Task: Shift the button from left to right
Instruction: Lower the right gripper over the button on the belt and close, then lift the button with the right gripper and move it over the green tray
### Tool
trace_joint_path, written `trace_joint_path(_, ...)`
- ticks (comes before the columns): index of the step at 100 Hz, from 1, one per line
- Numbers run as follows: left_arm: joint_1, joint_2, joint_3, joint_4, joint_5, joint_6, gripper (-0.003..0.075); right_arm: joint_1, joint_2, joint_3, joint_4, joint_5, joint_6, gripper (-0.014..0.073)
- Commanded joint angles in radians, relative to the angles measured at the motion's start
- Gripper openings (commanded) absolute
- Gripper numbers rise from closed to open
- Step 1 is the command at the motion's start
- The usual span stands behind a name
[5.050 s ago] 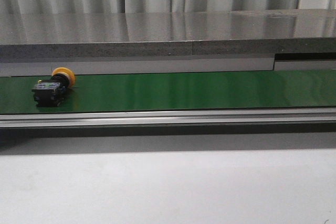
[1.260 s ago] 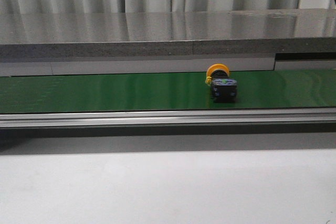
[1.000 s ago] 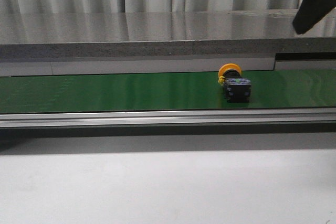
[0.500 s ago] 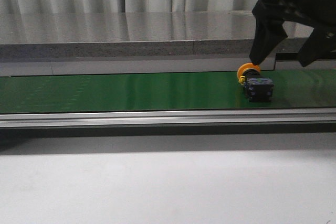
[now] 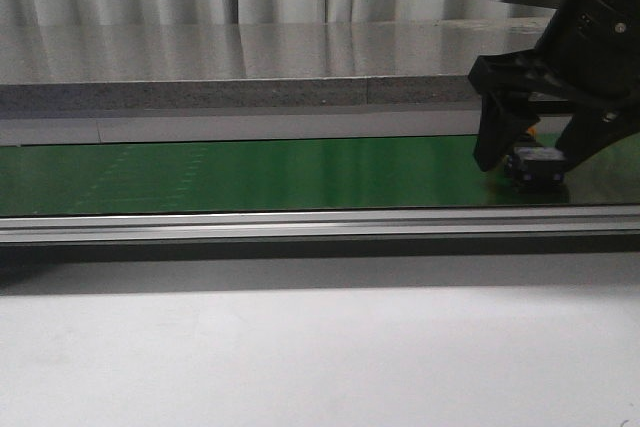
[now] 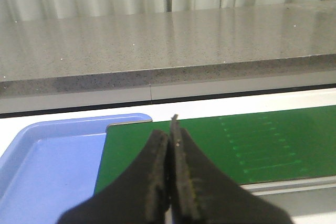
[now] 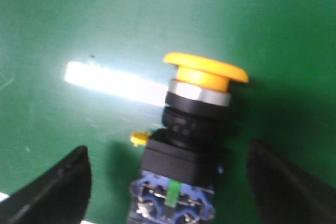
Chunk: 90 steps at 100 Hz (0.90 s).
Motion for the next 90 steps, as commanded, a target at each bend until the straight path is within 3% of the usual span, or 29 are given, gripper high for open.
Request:
trace_joint_path(1, -0.009, 0.009, -0.026, -0.001, -0.079, 0.000, -0.0020, -0.001, -0.038, -0.034, -0.004, -0.027, -0.012, 0.0445)
trace_joint_path(15, -0.009, 0.009, -0.026, -0.001, -0.079, 0.000, -0.0020, -0.002, -0.030, -0.034, -0.004, -0.003, -0.012, 0.0329)
trace_joint_path(39, -0.009, 0.009, -0.026, -0.001, -0.079, 0.000, -0.0020, -0.002, -0.027, -0.034, -0.011, 0.029, -0.012, 0.0325)
trace_joint_path(53, -0.009, 0.009, -0.026, -0.001, -0.079, 0.000, -0.0020, -0.002, -0.032, -0.034, -0.011, 0.041, -0.012, 0.0266)
trace_joint_path(90, -0.009, 0.009, -0.026, -0.001, -0.079, 0.000, -0.0020, -0.024, -0.088, -0.098, -0.079, 0.120, -0.012, 0.0266)
